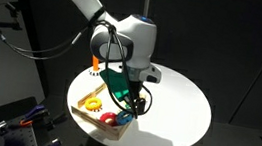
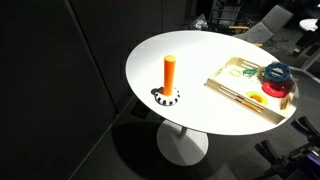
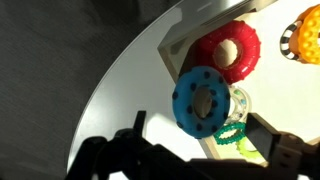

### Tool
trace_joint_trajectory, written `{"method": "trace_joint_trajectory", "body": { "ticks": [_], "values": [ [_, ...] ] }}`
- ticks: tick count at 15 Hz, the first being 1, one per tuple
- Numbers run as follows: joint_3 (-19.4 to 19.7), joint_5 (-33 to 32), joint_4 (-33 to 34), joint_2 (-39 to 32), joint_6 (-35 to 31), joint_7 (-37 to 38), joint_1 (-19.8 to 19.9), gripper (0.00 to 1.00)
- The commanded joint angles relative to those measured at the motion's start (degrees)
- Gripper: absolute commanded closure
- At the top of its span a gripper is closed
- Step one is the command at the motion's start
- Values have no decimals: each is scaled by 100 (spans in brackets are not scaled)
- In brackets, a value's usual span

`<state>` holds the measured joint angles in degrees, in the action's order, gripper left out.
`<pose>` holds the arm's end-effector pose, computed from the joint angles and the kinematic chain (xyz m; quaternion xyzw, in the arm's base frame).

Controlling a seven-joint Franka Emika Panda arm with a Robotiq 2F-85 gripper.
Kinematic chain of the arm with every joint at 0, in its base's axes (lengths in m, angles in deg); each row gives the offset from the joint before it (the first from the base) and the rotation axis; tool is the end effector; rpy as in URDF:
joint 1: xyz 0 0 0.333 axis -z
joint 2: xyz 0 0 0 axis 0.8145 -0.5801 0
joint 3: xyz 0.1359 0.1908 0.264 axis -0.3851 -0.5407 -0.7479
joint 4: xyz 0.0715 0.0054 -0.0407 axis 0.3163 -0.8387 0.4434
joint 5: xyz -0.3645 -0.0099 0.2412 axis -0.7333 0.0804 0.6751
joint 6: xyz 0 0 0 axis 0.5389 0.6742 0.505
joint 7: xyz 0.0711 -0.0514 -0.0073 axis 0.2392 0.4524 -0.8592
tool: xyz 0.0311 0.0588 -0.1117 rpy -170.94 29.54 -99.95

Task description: Remove the blue ring from the wooden tray and put it on the table to the right

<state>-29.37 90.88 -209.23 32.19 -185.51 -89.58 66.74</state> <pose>0.4910 -0.2258 0.2369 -0.9961 0.0764 0.0012 0.0435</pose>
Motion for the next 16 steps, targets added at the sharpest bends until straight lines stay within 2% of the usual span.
{"method": "trace_joint_trajectory", "body": {
  "ticks": [1, 14, 15, 16],
  "values": [
    [-237, 304, 76, -278, -302, -360, 219, 0],
    [-786, 381, 393, -1046, -725, -622, 668, 0],
    [-817, 380, 427, -1093, -732, -613, 690, 20],
    [-843, 374, 466, -1137, -723, -602, 708, 26]
  ]
}}
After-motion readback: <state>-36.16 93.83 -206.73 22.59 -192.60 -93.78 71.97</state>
